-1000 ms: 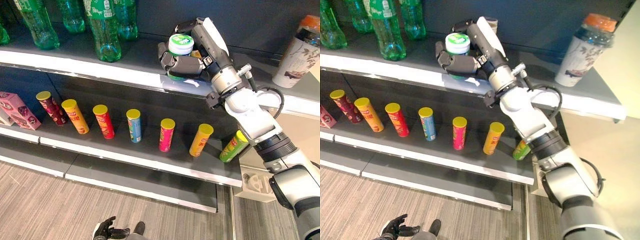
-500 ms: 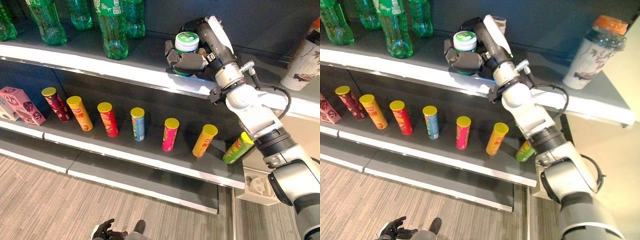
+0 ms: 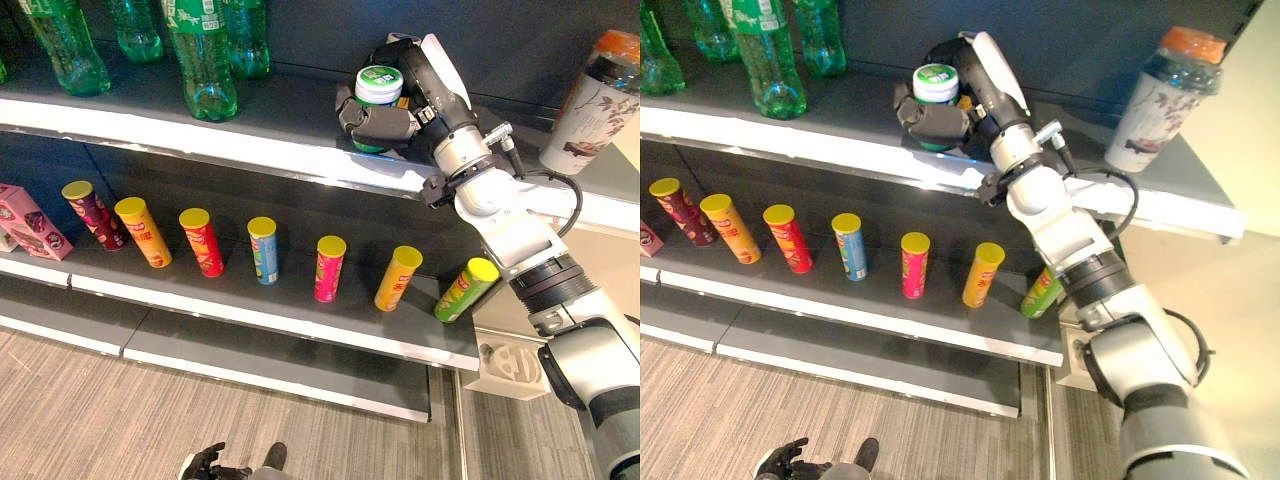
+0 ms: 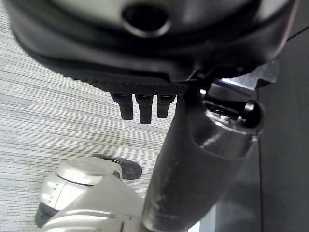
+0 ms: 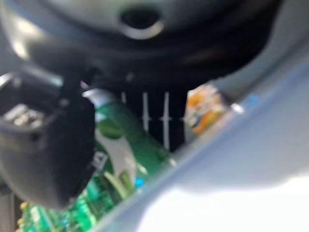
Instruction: Put the goods on the table back onto the shelves and tidy them up.
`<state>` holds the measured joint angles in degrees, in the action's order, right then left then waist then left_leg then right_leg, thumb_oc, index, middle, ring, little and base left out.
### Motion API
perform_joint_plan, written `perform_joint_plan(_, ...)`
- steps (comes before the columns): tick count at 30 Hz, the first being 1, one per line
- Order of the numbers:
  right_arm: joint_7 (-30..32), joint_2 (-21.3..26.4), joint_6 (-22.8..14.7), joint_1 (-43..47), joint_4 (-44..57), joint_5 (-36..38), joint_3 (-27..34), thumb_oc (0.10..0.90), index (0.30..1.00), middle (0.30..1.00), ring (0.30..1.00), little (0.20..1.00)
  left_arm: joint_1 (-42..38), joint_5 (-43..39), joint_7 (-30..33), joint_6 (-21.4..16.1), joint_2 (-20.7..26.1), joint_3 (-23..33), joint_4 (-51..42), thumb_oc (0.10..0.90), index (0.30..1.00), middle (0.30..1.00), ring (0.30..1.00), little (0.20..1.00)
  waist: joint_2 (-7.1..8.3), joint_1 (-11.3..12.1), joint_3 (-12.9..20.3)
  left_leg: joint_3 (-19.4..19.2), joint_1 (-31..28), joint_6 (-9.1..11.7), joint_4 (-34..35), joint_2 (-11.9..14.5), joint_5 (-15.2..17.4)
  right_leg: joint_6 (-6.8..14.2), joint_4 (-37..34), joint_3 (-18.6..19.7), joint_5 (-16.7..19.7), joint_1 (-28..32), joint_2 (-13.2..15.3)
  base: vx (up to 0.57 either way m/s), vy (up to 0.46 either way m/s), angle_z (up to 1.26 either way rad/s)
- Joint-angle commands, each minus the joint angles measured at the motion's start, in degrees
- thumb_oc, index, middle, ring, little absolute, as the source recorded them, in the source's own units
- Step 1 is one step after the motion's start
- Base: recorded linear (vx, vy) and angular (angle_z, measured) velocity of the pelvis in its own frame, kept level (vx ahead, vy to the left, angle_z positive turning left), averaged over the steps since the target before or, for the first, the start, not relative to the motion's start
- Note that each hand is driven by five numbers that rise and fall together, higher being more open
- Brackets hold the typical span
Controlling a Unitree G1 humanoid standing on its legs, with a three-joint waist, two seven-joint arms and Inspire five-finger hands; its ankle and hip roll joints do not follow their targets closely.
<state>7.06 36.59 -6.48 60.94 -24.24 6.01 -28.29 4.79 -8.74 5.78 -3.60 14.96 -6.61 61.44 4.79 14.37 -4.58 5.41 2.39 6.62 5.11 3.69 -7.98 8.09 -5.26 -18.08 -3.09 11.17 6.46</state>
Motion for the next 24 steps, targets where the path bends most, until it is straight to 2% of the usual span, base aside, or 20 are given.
perform_joint_plan(1, 1.5, 2.7, -1.9, 6.8, -2.4, 2.1, -1.4, 0.400, 0.300, 0.300, 0.300, 0.300, -2.7, 1.7, 0.6, -1.7, 2.0, -3.6, 2.9, 0.800, 0.900, 0.900, 0.900, 0.900, 0.63, 0.3, 3.9, -6.6, -4.4, 1.4, -0.3, 1.5, 8.3, 4.0, 3.8, 1.7, -0.8, -6.4, 3.0, 0.00, -0.010, -0.15)
perform_joint_plan(9, 0.4, 2.6, -1.9, 6.4, -2.8, 3.8, -1.6, 0.400, 0.300, 0.300, 0.300, 0.300, -2.7, 1.8, 0.3, -1.7, 1.9, -3.6, 2.9, 0.800, 0.900, 0.900, 0.900, 0.900, 0.35, -0.1, 4.2, -7.0, -4.8, 1.4, -0.2, 1.6, 8.3, 4.0, 3.7, 1.8, -0.7, -6.3, 2.7, 0.00, -0.007, -0.07)
perform_joint_plan(24, -0.1, 1.7, -2.5, 7.7, -2.4, 4.3, -2.6, 0.400, 0.300, 0.300, 0.300, 0.300, -2.1, 0.5, 0.1, -2.0, 1.6, -4.2, 1.4, 0.800, 0.900, 0.900, 0.900, 0.900, 0.09, 0.8, 4.2, -6.6, -4.4, 1.3, -0.3, 1.3, 8.2, 4.1, 3.5, 1.1, -0.5, -6.2, 2.7, 0.00, 0.000, 0.00)
